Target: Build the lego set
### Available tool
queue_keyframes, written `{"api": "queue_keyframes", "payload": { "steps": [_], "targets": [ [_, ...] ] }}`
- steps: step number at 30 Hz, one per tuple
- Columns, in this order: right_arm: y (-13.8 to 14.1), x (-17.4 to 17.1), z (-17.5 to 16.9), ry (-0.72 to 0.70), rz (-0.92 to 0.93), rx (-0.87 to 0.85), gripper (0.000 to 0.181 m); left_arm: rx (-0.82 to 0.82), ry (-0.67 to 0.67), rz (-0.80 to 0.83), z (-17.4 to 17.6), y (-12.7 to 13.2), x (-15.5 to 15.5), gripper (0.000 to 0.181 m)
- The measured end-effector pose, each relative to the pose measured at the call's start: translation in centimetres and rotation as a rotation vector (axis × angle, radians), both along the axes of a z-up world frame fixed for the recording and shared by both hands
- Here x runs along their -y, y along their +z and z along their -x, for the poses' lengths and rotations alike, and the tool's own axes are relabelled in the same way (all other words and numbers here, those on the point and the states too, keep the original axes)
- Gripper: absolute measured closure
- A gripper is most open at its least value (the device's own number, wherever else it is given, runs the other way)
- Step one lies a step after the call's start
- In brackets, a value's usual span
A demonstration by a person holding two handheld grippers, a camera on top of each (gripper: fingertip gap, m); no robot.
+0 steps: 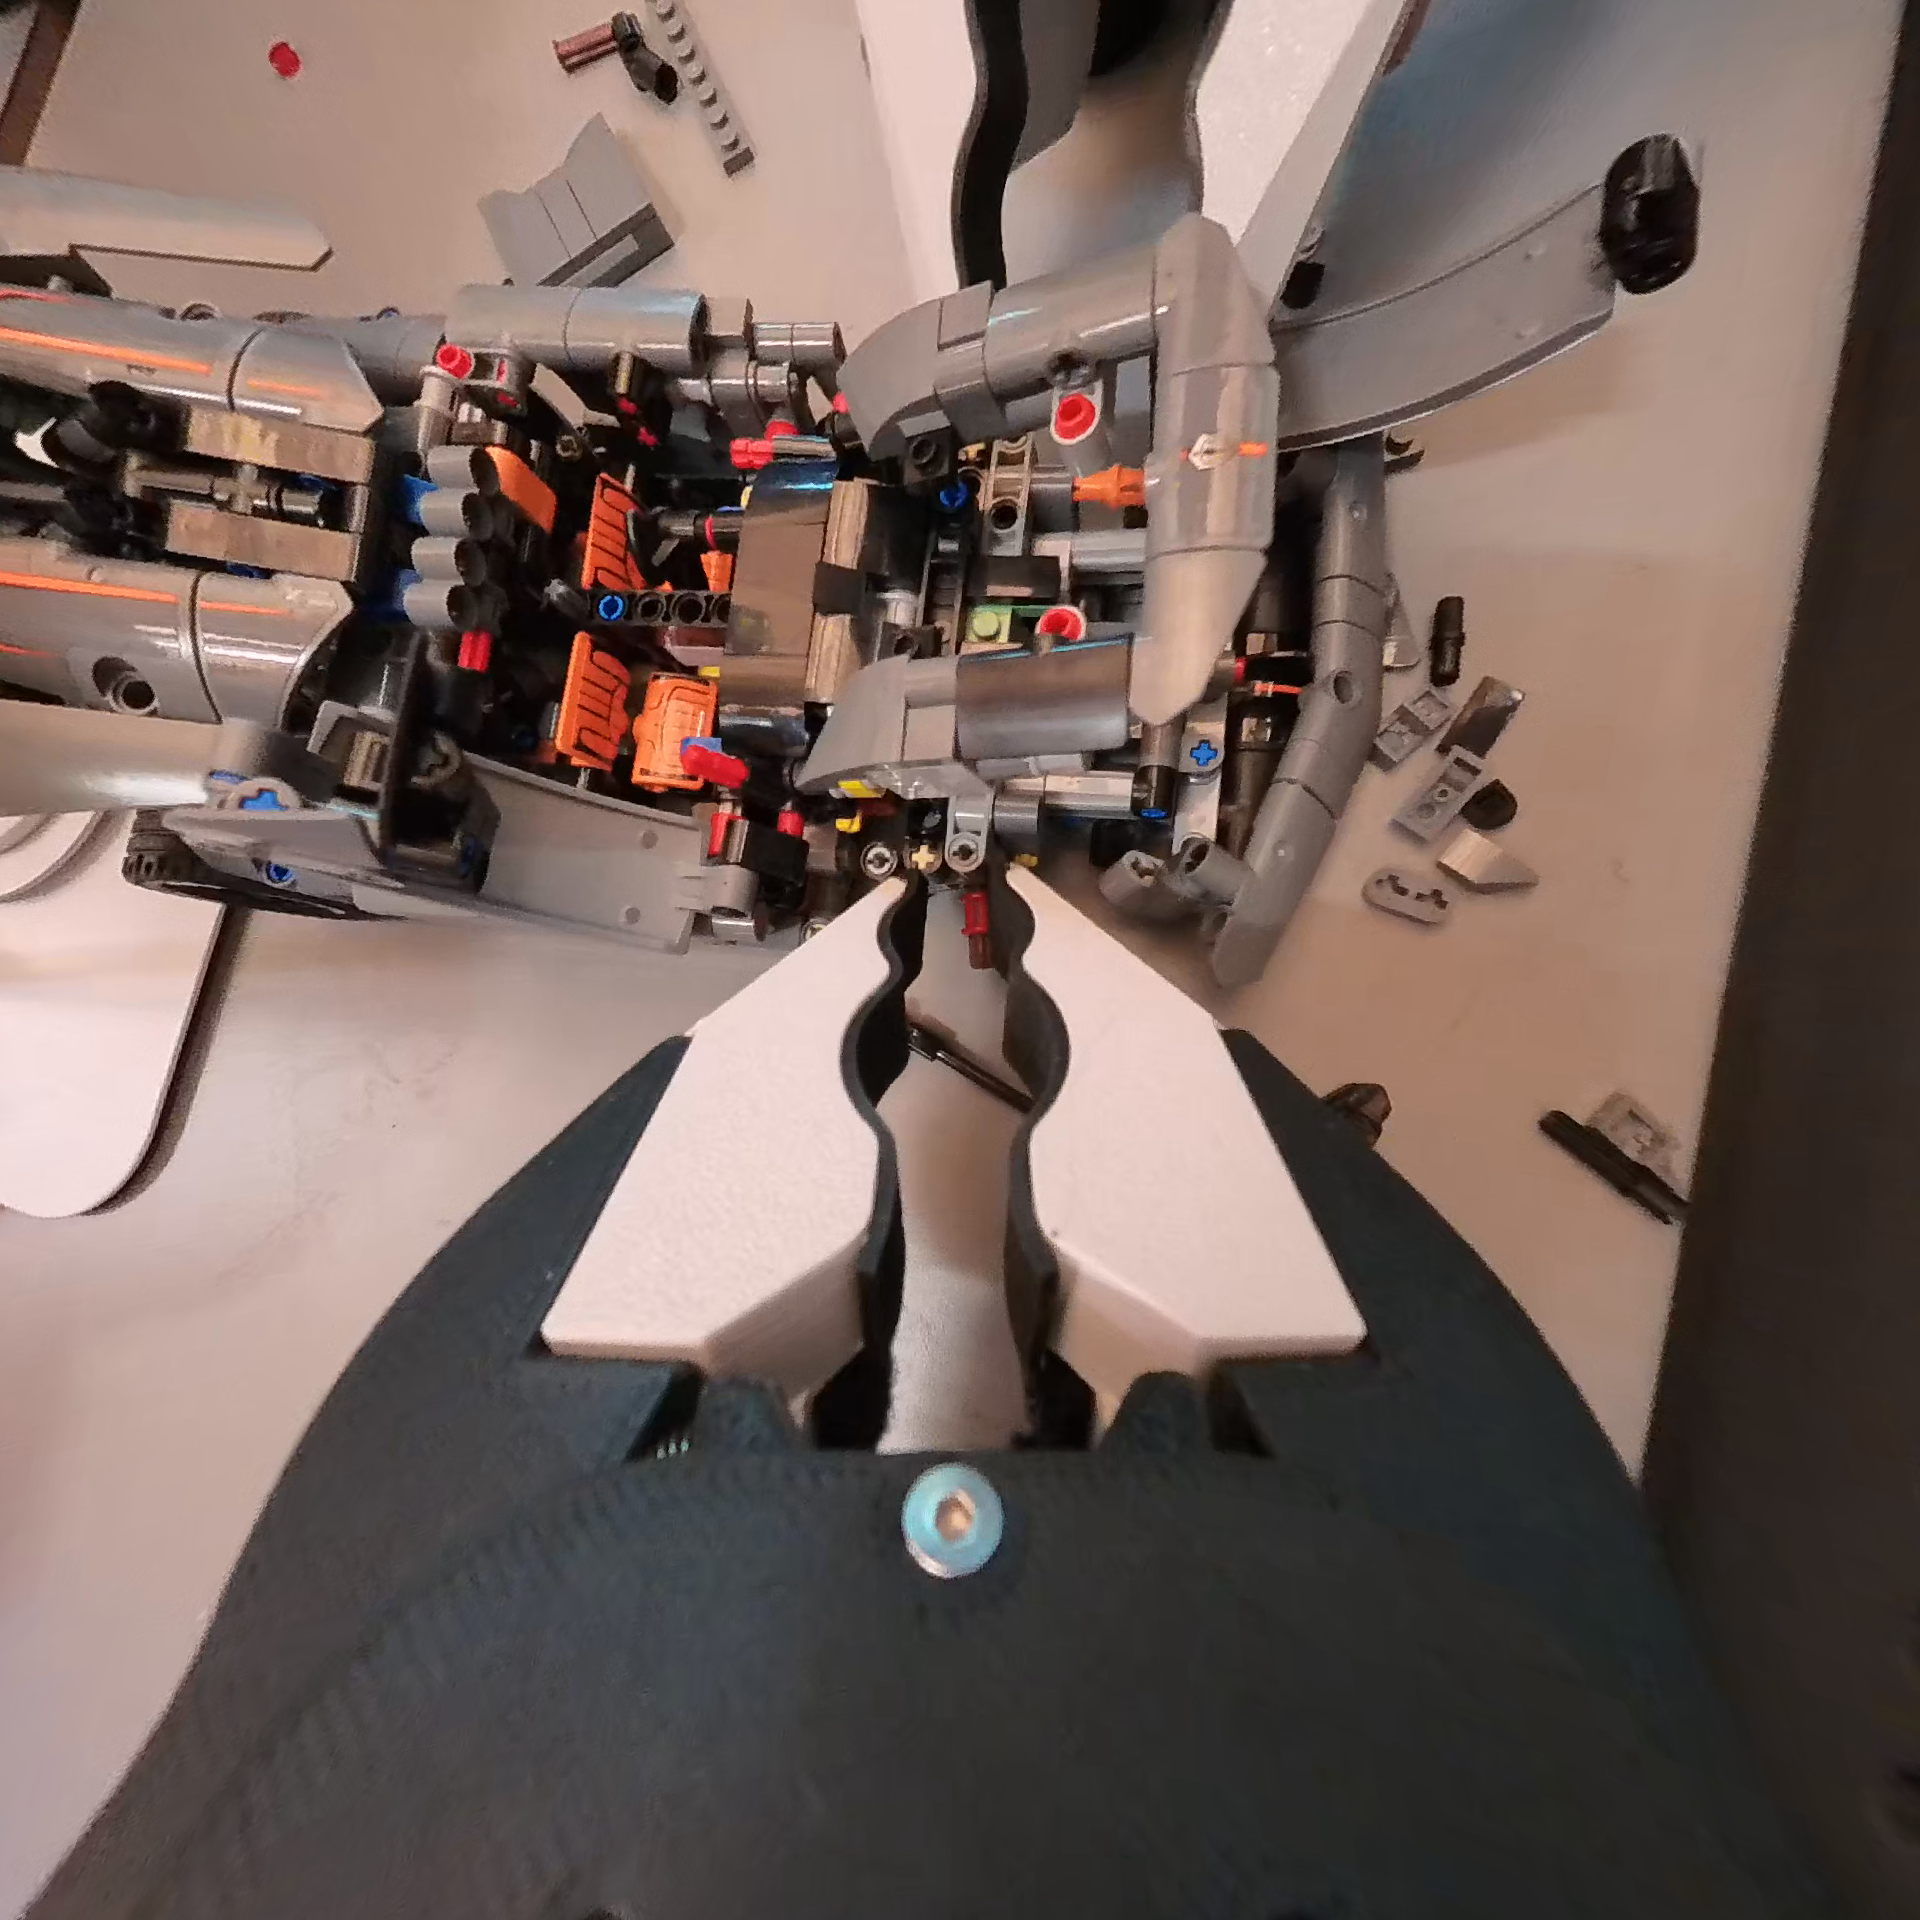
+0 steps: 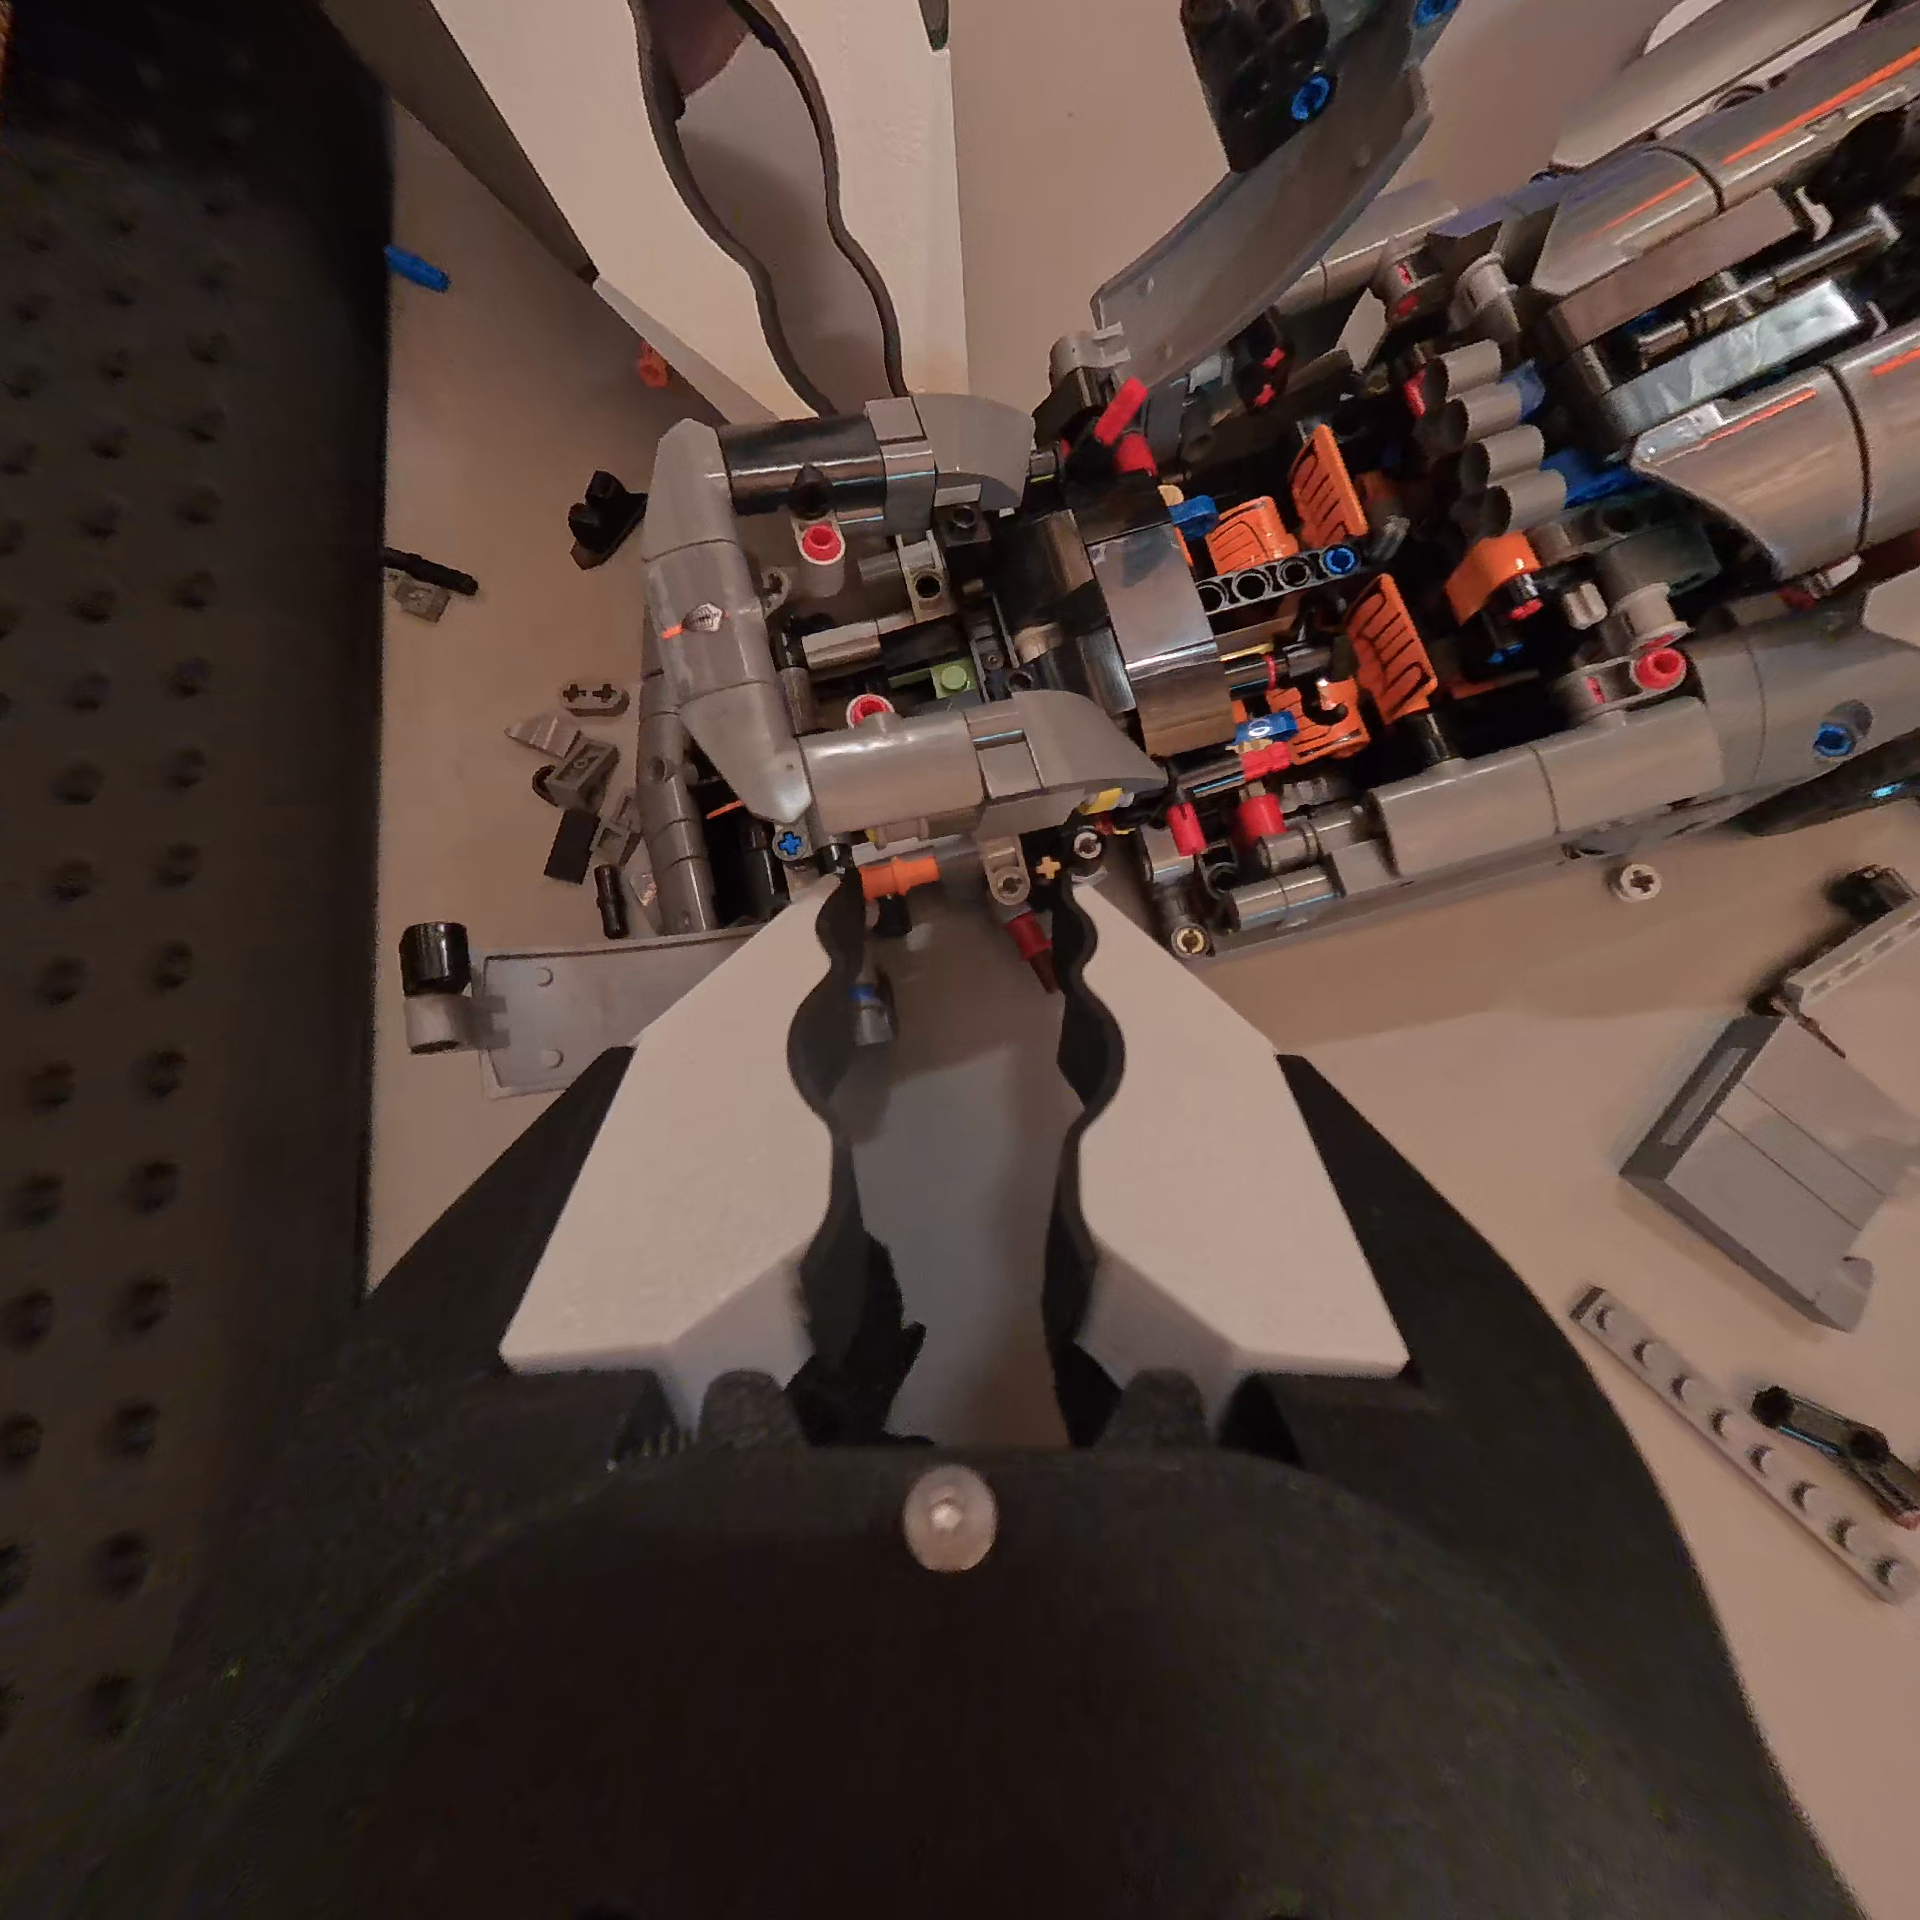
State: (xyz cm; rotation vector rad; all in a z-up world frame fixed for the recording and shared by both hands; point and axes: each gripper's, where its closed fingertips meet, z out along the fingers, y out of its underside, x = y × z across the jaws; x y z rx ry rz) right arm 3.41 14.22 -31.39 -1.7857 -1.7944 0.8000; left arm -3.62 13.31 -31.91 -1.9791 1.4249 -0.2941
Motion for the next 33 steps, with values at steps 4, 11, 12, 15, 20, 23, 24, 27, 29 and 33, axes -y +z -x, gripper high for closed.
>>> {"api": "queue_keyframes", "payload": {
  "steps": [4, 11, 12, 15, 20, 23, 24, 27, 29, 33],
  "targets": [
    [0.0, 0.0, 0.0, 0.002, -0.005, -0.003, 0.149, 0.009, -0.011, 0.008, 0.0, -0.1, 0.0, 0.173],
    [-0.2, -0.1, 0.1, 0.006, -0.010, 0.005, 0.149, 0.003, -0.034, 0.018, 0.0, -0.2, 0.0, 0.173],
    [-0.2, -0.2, 0.0, 0.012, -0.020, 0.007, 0.160, 0.006, -0.035, 0.024, 0.0, -0.2, 0.0, 0.173],
    [-0.2, -0.4, -0.1, 0.014, -0.045, 0.005, 0.161, 0.018, -0.038, 0.020, -0.1, -0.2, -0.1, 0.173],
    [-0.2, -0.5, 0.0, 0.007, -0.031, -0.012, 0.160, 0.009, -0.046, 0.004, 0.0, -0.1, -0.3, 0.173],
    [0.0, -0.8, -0.3, -0.008, 0.009, -0.028, 0.157, -0.006, -0.050, -0.012, 0.1, 0.0, -0.3, 0.174],
    [0.2, -1.1, -0.5, -0.014, 0.002, -0.026, 0.152, 0.010, -0.063, -0.010, -0.2, 0.1, -0.1, 0.181],
    [0.7, -1.5, -1.4, -0.008, -0.015, -0.027, 0.147, -0.005, -0.060, -0.024, 0.0, 0.0, -0.2, 0.165],
    [0.7, -1.4, -1.4, -0.002, -0.011, -0.033, 0.148, 0.018, -0.058, -0.005, -0.1, 0.3, -0.2, 0.163],
    [0.6, -0.6, -0.8, 0.018, -0.011, -0.035, 0.152, 0.028, -0.045, 0.019, -0.1, -0.1, -0.3, 0.162]
  ]
}}
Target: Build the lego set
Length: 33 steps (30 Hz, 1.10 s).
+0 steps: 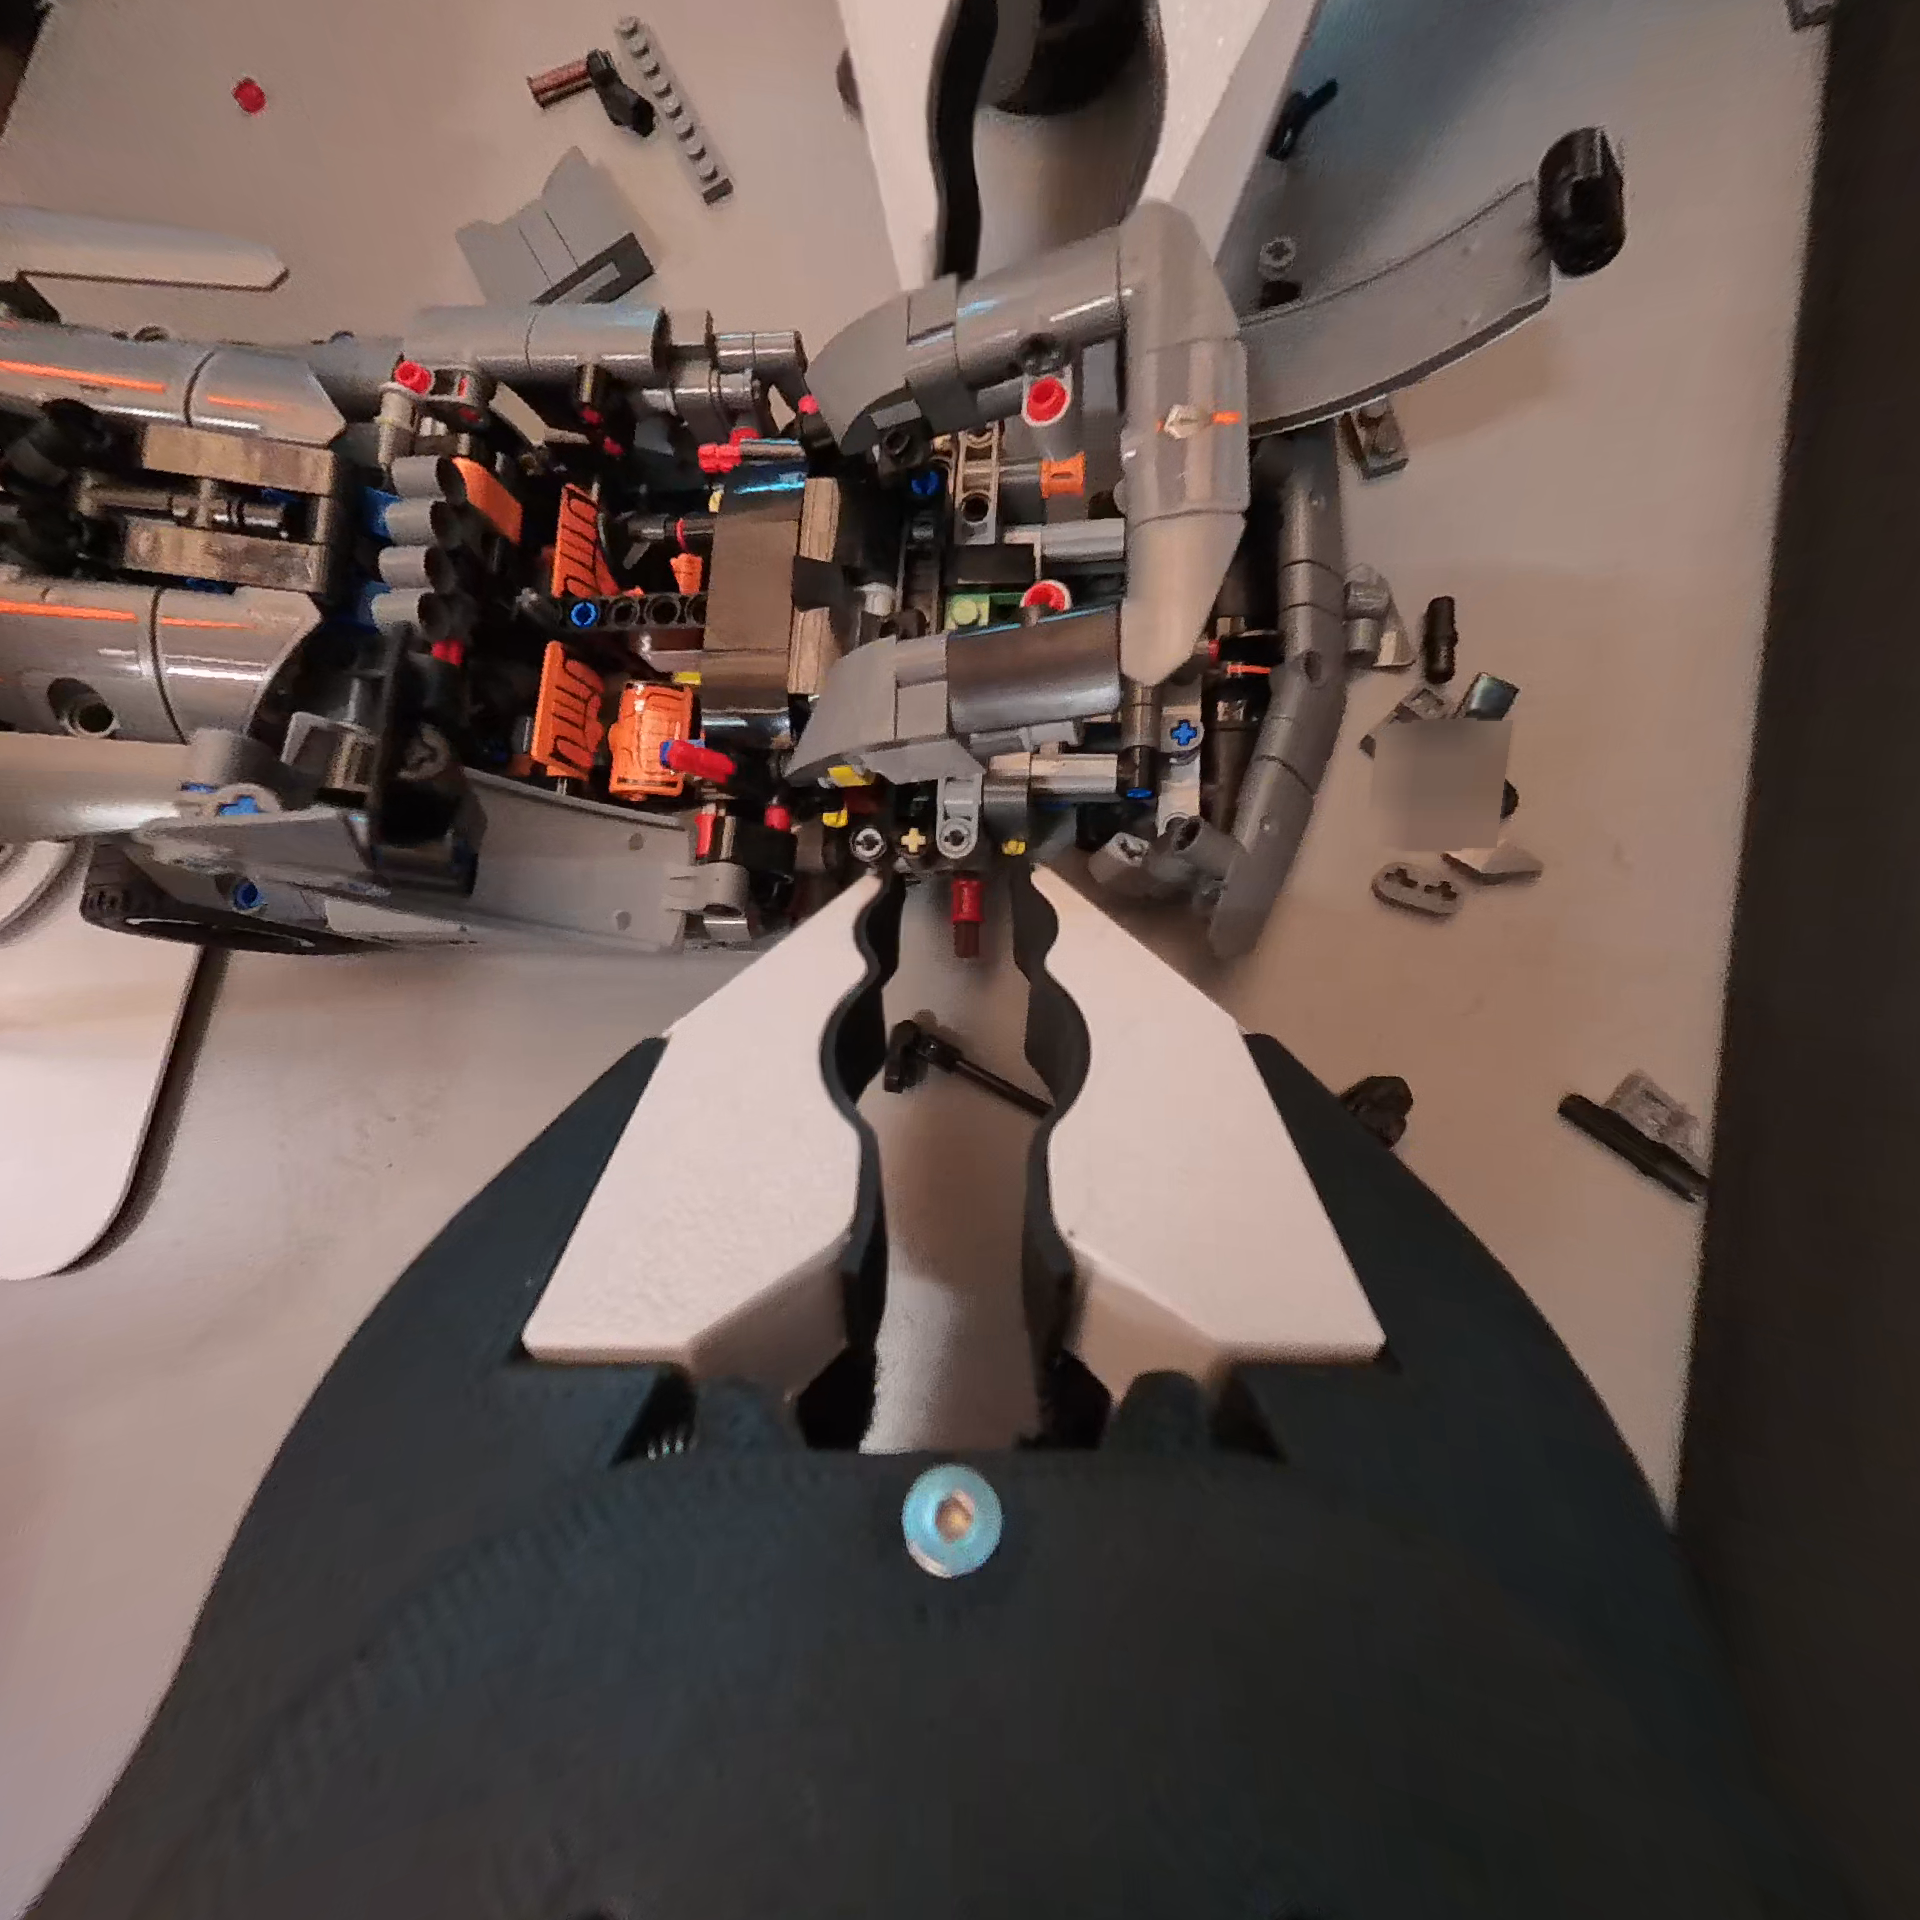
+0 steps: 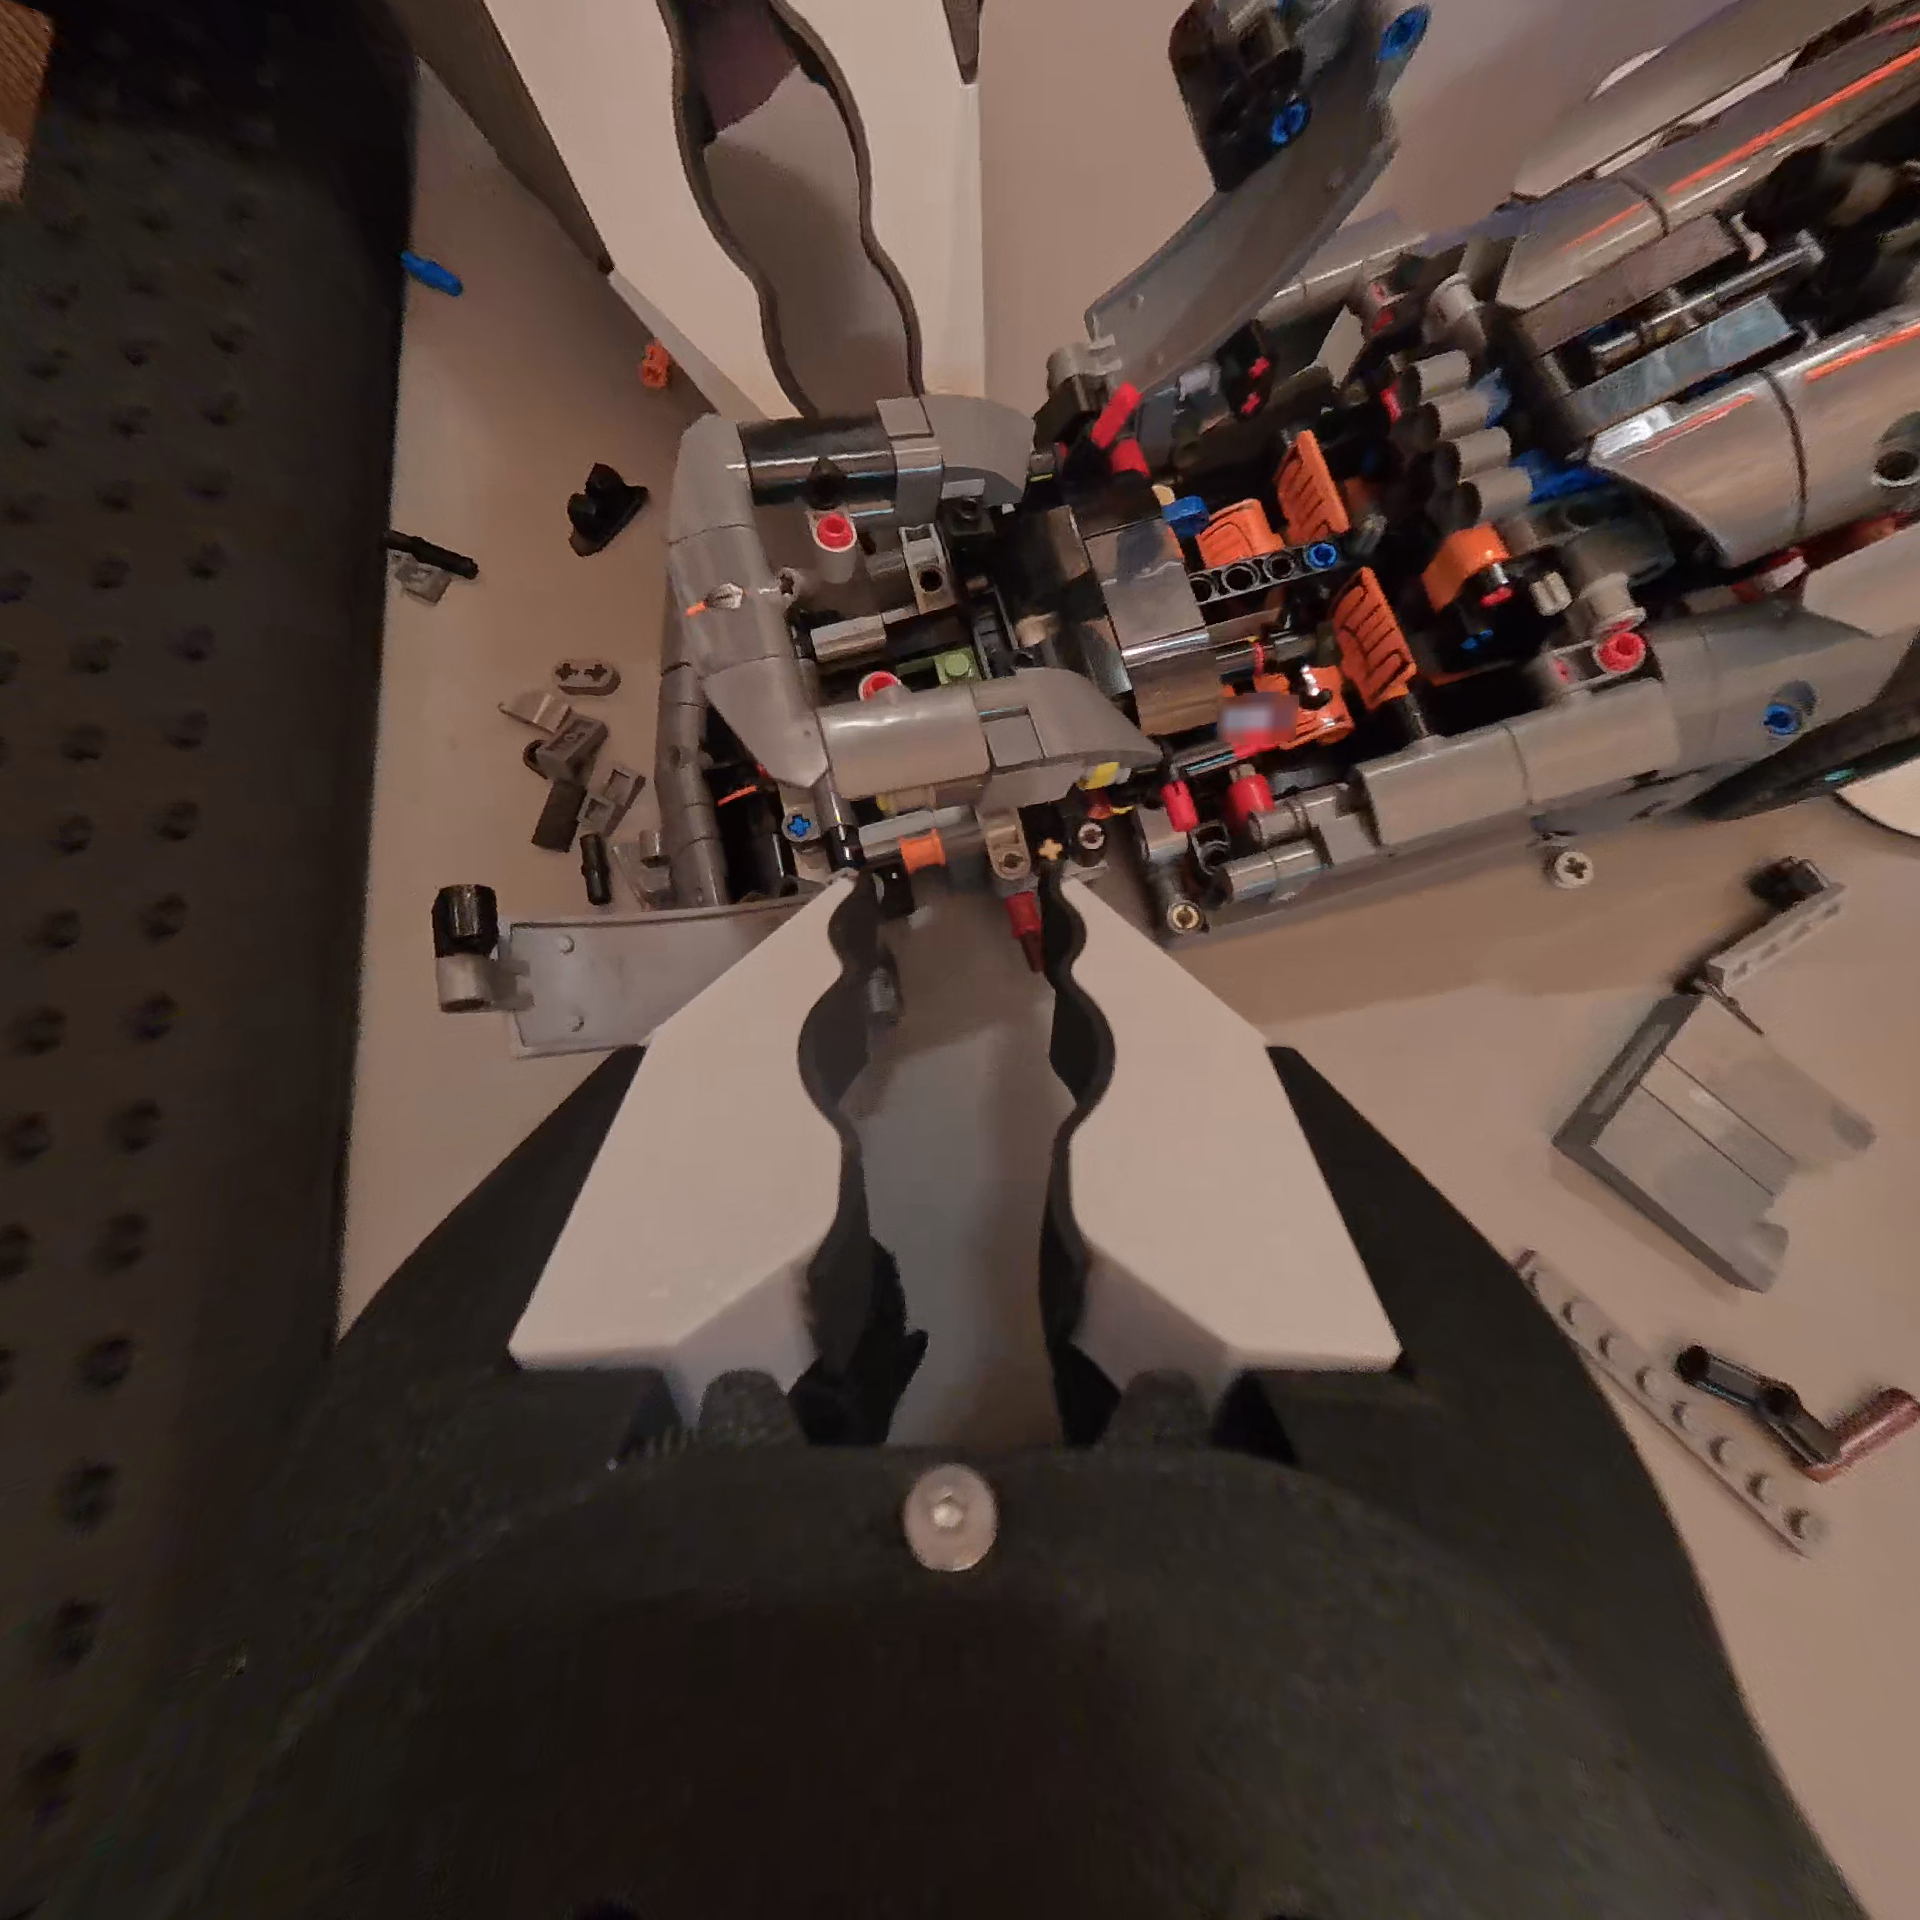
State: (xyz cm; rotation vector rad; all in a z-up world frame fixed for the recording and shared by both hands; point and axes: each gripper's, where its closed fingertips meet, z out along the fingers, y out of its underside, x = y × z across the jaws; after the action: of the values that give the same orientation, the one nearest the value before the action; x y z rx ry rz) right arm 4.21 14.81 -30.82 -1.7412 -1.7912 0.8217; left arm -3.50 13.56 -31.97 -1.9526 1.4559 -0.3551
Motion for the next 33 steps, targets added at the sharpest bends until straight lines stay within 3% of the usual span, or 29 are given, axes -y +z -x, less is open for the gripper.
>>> {"api": "queue_keyframes", "payload": {
  "steps": [4, 7, 13, 16, 19, 23, 28, 33],
  "targets": [
    [-0.3, -0.3, 0.3, -0.025, -0.019, 0.009, 0.158, -0.009, 0.000, 0.005, -0.2, -0.6, 0.1, 0.167],
    [-0.8, -0.6, 0.4, -0.039, -0.054, 0.026, 0.173, -0.011, 0.009, 0.006, -0.1, -0.6, -0.2, 0.172],
    [-0.6, -0.8, 0.2, -0.042, -0.031, 0.026, 0.160, -0.014, -0.004, -0.006, -0.2, -0.5, -0.1, 0.172],
    [0.1, -0.6, -0.3, -0.027, -0.006, -0.002, 0.157, -0.019, -0.022, 0.027, 0.0, -0.3, 0.4, 0.162],
    [0.5, -0.7, -0.5, -0.016, -0.046, -0.007, 0.154, 0.012, -0.042, 0.041, 0.6, 1.1, 0.9, 0.160],
    [1.4, -0.3, 0.3, -0.002, -0.084, -0.054, 0.153, -0.005, -0.039, -0.107, 0.5, 2.8, 0.6, 0.144],
    [2.3, -0.5, 0.9, -0.016, -0.120, -0.102, 0.148, -0.165, -0.094, -0.406, -1.1, 3.1, -0.1, 0.130],
    [2.6, -0.7, 1.0, -0.029, -0.106, -0.132, 0.153, -0.162, -0.067, -0.471, -1.6, 3.2, -1.0, 0.154]
  ]
}}
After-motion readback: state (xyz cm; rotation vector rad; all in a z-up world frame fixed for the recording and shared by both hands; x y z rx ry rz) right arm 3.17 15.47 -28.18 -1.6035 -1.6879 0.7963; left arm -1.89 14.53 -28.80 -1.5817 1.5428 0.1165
